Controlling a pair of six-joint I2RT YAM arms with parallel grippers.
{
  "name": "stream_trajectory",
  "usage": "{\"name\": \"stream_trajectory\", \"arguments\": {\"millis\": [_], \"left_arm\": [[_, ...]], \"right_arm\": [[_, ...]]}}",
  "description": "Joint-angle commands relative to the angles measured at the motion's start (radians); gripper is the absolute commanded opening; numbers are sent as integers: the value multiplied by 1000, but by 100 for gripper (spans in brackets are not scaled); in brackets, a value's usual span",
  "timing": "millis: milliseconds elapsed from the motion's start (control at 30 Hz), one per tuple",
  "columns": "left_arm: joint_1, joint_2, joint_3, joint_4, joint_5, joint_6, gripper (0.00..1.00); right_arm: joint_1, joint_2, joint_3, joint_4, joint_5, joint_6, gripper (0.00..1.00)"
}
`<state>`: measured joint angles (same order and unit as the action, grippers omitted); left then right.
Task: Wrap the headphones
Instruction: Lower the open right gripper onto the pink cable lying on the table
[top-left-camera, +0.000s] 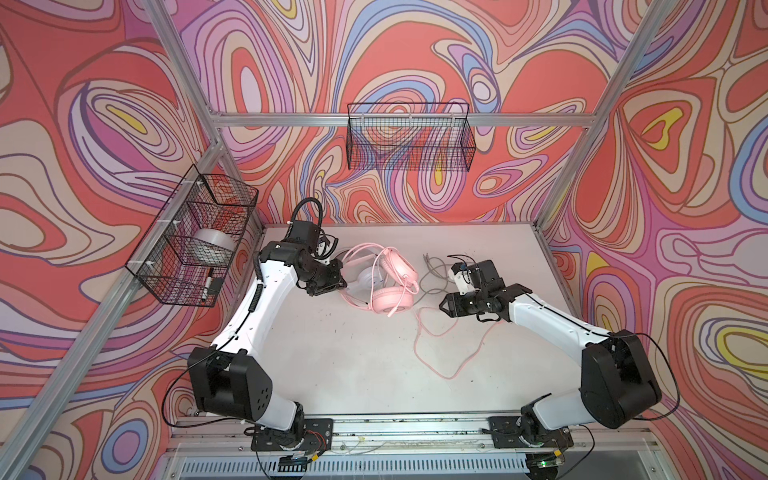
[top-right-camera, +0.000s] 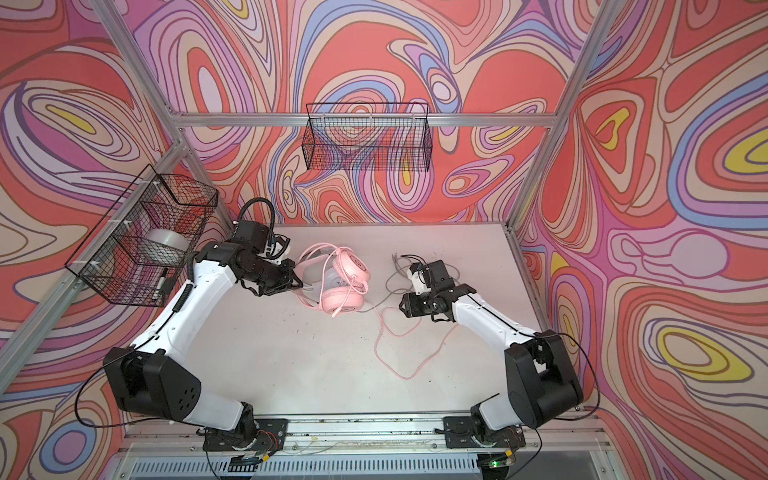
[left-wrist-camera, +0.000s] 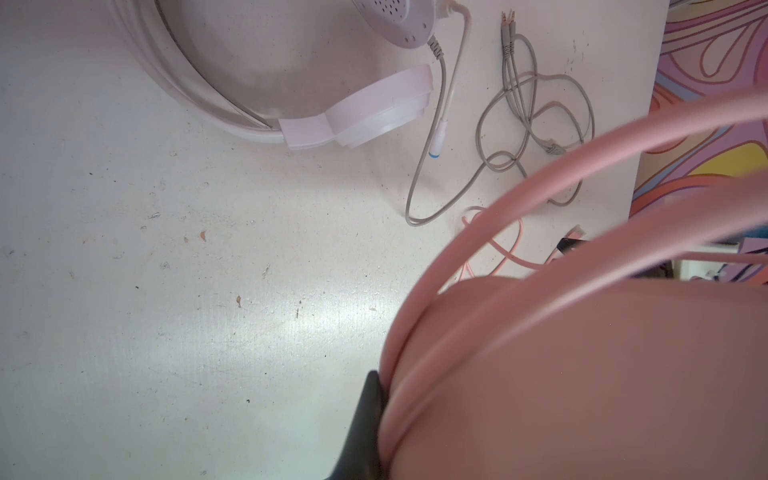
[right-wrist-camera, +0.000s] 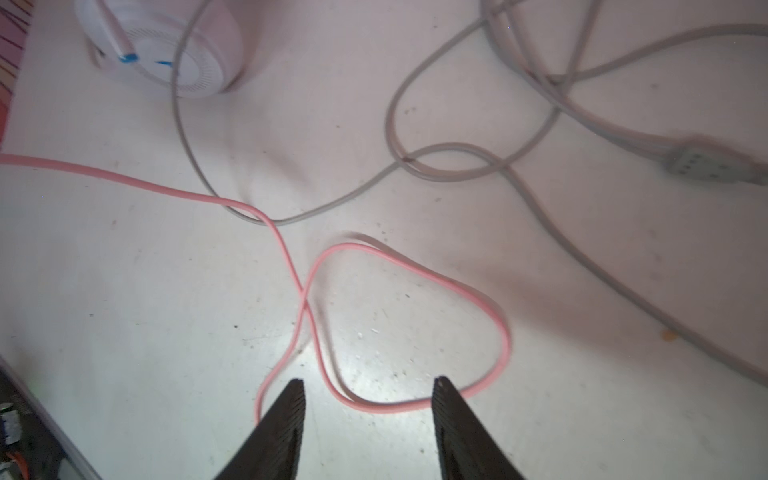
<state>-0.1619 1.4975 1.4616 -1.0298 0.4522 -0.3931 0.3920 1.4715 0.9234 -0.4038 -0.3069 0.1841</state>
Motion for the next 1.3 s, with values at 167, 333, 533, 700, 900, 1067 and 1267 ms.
{"name": "stream_trajectory", "arguments": {"millis": [167,333,533,700,900,1067,1267], "left_arm": [[2,-34,35,-18,87,-3,0],[2,-36,41,-19,90,-9,0],[2,-37,43,-21,88,-13,0],[2,-41,47,-23,86,-15,0],[2,-40,54,-13,81,-28,0],[2,-39,54,9,78,-53,0],[2,-27,44,45,79,-107,0]], "right_arm": [[70,110,-26,358,-134,27,63],[80,211,18,426,-155,31,63],[79,326,80,435,-216,30,56],[80,384,110,434,-244,31,53],[87,425,131,404,-281,34,45],[98,420,93,408,-290,51,37],[105,374,20,402,-273,63,34]]}}
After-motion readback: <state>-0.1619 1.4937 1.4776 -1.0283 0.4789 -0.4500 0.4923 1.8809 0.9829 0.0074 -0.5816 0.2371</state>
